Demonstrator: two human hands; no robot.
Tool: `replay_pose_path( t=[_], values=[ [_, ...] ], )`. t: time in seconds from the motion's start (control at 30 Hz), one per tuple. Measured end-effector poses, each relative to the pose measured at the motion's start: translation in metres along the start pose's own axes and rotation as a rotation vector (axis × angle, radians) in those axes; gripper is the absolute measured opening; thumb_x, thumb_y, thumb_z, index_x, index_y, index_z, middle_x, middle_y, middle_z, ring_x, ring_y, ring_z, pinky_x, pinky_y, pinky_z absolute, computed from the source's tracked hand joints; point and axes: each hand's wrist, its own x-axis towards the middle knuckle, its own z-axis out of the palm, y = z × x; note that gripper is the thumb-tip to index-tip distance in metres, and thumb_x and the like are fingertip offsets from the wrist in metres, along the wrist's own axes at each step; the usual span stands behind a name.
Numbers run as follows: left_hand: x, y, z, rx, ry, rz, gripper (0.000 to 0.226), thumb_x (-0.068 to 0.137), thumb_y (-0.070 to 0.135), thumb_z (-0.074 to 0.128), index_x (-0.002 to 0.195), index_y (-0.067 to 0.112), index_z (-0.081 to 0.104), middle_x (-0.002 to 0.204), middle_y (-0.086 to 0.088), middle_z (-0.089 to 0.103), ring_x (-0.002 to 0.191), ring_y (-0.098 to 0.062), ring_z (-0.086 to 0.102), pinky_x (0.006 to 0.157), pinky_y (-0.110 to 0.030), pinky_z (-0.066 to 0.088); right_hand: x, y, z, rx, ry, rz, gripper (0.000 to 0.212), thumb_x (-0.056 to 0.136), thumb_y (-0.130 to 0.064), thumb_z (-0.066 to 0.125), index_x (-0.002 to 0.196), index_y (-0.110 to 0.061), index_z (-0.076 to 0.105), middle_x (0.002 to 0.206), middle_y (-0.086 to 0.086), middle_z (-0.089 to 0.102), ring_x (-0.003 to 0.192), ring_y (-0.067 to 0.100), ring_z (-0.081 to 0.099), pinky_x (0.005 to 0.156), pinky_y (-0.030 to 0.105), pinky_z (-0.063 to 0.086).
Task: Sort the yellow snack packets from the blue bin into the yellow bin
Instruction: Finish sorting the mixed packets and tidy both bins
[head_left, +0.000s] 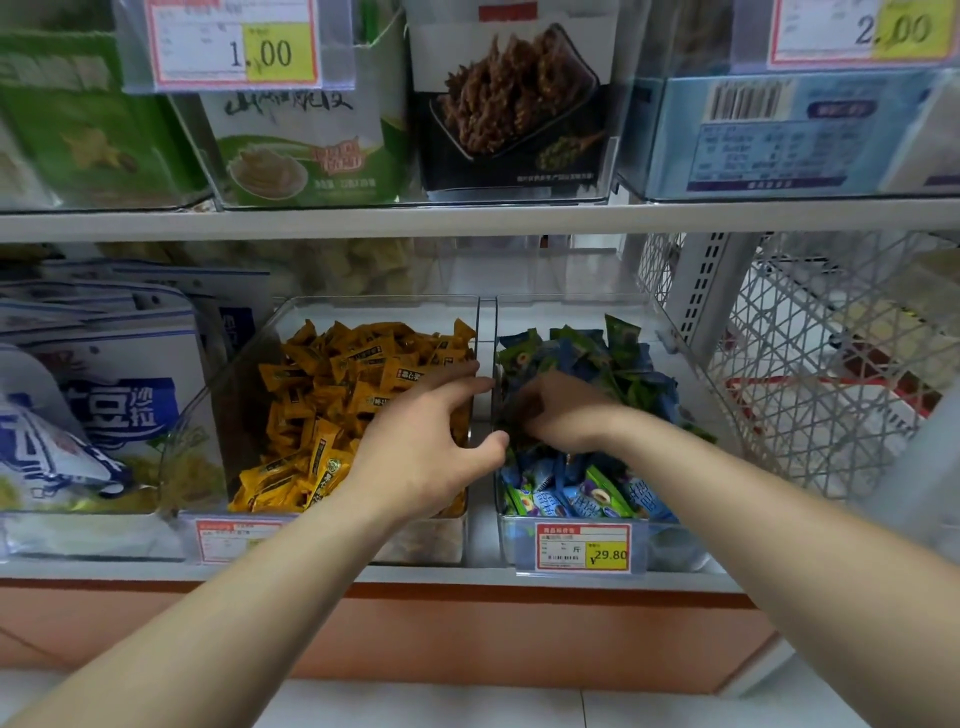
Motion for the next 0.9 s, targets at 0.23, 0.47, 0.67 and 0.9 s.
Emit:
replay_pose_path(
  t=[0.23, 0.47, 0.67, 0.9],
  values=[
    [-0.003, 0.001, -0.002, 0.003, -0.01, 0.001, 0.057, 0.083, 0.048, 0.067, 0.138, 0.037, 0.054, 0.149, 0.022, 0.042, 0.134, -0.005, 0.042, 0.108, -0.029, 0.043, 0.013, 0.004, 0.012, -0.168, -0.151, 0.029, 0.018, 0.095, -0.027, 0.054, 0.101, -0.014, 0.065, 0.092, 0.004, 0.065, 0.081, 0.018, 0.061, 0.064, 0.028, 0.048],
    [-0.004, 0.002, -0.002, -0.016, -0.019, 0.003, 0.058, 0.084, 0.047, 0.067, 0.14, 0.035, 0.053, 0.15, 0.02, 0.041, 0.135, -0.005, 0.041, 0.109, -0.027, 0.041, 0.011, 0.016, 0.01, 0.061, -0.272, 0.041, 0.037, 0.081, -0.015, 0.073, 0.115, -0.017, 0.06, 0.103, 0.001, 0.065, 0.095, 0.018, 0.061, 0.074, 0.027, 0.048],
    [-0.004, -0.001, -0.002, -0.031, -0.028, -0.009, 0.059, 0.084, 0.046, 0.068, 0.14, 0.036, 0.052, 0.15, 0.022, 0.041, 0.134, -0.003, 0.041, 0.101, -0.017, 0.034, 0.01, 0.029, 0.008, 0.247, -0.205, 0.035, 0.065, 0.072, -0.011, 0.084, 0.13, -0.018, 0.056, 0.118, -0.001, 0.065, 0.11, 0.018, 0.061, 0.099, 0.037, 0.05],
    [-0.004, -0.005, -0.001, -0.042, -0.03, -0.001, 0.06, 0.081, 0.05, 0.066, 0.139, 0.038, 0.053, 0.149, 0.023, 0.042, 0.133, 0.0, 0.04, 0.099, -0.014, 0.031, 0.009, 0.026, 0.01, 0.226, -0.3, -0.026, 0.052, 0.077, -0.017, 0.078, 0.126, -0.021, 0.062, 0.11, -0.001, 0.067, 0.098, 0.014, 0.063, 0.084, 0.031, 0.054]
  ],
)
